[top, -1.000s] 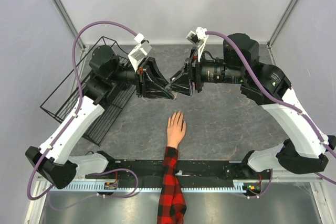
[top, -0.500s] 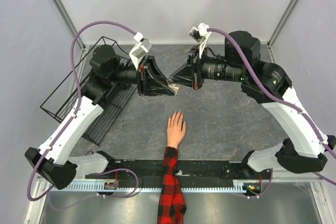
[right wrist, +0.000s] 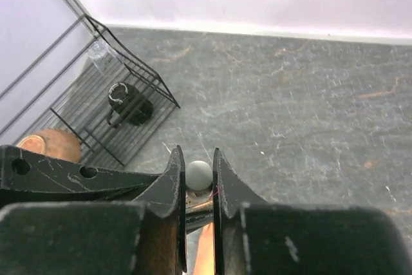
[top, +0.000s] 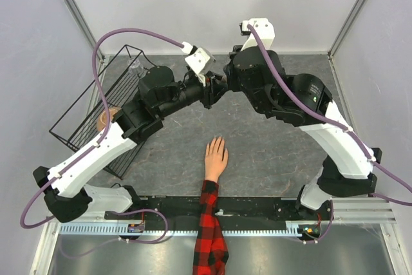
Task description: Paint the nails
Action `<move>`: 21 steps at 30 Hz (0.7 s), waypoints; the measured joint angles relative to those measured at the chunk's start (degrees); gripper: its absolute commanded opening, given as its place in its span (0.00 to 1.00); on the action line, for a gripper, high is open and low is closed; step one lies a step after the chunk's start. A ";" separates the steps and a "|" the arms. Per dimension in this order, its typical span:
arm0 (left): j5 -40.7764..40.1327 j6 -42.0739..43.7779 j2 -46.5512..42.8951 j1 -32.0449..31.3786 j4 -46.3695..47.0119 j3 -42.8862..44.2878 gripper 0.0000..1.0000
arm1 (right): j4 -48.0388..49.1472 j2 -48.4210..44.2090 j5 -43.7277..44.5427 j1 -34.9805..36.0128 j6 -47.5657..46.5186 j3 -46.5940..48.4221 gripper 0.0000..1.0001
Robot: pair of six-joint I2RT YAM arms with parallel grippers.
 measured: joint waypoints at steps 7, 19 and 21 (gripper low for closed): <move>2.75 1.46 -1.05 0.57 -2.67 -1.75 0.02 | 5.46 -5.53 -2.36 0.48 0.59 -11.30 0.70; 42.82 -10.38 -5.35 18.08 3.34 -4.48 0.02 | 13.57 -14.45 -35.30 -4.15 -11.30 -17.38 0.66; 48.81 -13.49 -5.25 19.04 5.18 -4.76 0.02 | 14.21 -15.13 -41.22 -5.42 -12.66 -17.42 0.65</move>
